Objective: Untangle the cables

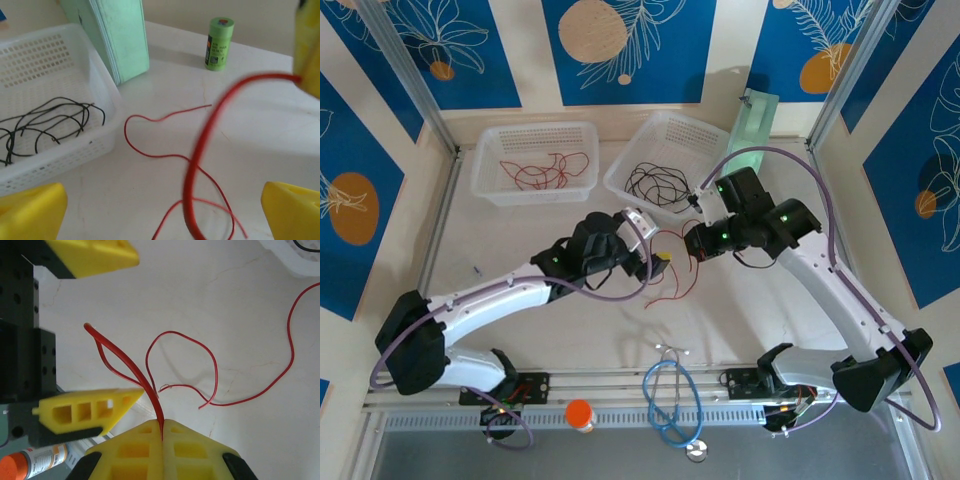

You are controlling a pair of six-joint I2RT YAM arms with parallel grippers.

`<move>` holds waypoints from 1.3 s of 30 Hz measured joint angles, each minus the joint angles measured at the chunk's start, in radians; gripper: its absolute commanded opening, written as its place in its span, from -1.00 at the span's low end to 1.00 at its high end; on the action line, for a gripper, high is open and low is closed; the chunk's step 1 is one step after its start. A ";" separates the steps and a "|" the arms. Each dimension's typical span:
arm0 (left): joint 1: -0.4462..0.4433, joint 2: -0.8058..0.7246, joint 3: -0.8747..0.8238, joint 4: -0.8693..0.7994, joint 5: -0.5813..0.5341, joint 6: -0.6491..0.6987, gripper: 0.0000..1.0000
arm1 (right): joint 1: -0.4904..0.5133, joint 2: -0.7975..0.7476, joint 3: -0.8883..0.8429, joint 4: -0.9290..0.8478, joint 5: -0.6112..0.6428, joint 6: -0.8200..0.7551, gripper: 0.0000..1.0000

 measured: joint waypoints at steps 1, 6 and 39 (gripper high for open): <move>0.000 0.007 0.013 0.002 0.000 0.008 0.62 | 0.002 -0.003 0.000 -0.001 -0.003 -0.004 -1.00; 0.000 0.046 0.086 -0.005 0.014 0.020 -0.58 | 0.006 -0.021 0.000 -0.003 -0.005 -0.012 -1.00; 0.000 -0.008 0.315 -0.253 0.039 -0.262 -1.00 | -0.192 -0.094 -0.584 0.658 -0.348 0.260 0.48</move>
